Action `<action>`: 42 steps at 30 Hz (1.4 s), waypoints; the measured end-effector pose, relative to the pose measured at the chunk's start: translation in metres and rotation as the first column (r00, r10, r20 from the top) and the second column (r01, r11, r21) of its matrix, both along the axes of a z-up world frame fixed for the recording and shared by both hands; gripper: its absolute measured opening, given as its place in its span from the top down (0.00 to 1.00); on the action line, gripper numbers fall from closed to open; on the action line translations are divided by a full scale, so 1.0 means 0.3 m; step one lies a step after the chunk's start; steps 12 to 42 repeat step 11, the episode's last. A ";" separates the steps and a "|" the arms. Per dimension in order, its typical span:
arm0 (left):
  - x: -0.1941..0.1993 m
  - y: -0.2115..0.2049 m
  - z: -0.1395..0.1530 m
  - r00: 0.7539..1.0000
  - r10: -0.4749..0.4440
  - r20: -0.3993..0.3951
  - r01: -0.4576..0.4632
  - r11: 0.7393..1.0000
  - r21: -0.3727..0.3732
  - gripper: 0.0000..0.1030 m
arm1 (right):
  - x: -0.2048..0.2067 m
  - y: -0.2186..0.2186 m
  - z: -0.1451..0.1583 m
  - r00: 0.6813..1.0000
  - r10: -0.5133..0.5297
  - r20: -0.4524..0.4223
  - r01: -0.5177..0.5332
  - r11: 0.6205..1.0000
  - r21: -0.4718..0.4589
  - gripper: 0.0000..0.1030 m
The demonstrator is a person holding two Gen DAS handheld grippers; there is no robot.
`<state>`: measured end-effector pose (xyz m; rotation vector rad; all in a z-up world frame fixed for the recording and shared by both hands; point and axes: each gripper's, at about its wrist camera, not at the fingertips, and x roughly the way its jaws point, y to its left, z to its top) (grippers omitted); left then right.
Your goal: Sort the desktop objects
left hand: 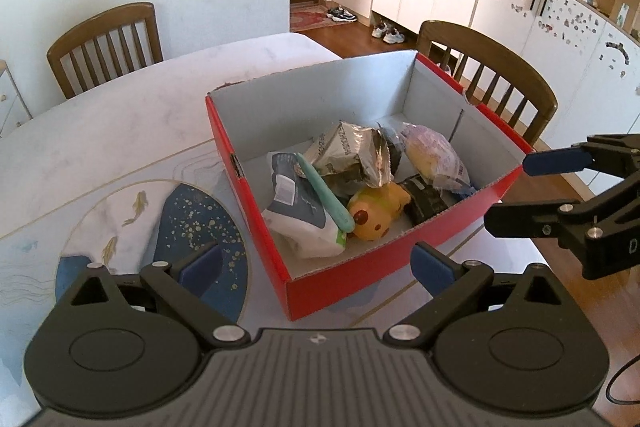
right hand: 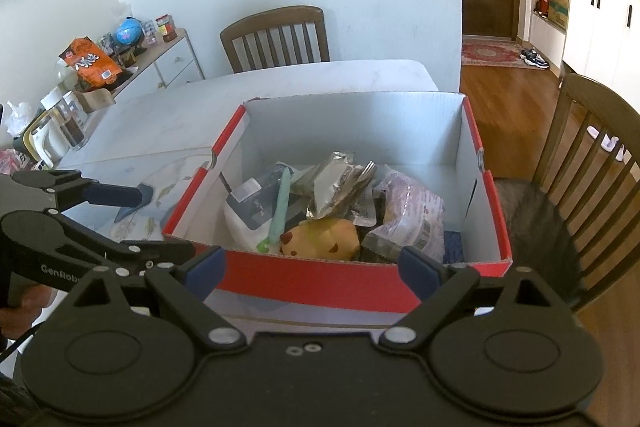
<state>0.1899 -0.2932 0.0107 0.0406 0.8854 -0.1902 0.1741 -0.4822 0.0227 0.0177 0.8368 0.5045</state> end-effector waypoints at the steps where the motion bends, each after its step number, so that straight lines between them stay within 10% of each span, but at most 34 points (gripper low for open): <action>1: -0.002 -0.001 -0.001 1.000 -0.002 -0.001 0.002 1.000 -0.001 0.02 | 0.000 0.000 -0.001 1.000 0.000 -0.001 0.000 1.000 0.000 0.09; 42: -0.020 -0.007 -0.010 1.000 -0.007 -0.010 0.007 1.000 -0.001 0.02 | -0.011 0.004 -0.010 1.000 -0.001 -0.015 0.001 1.000 -0.003 0.09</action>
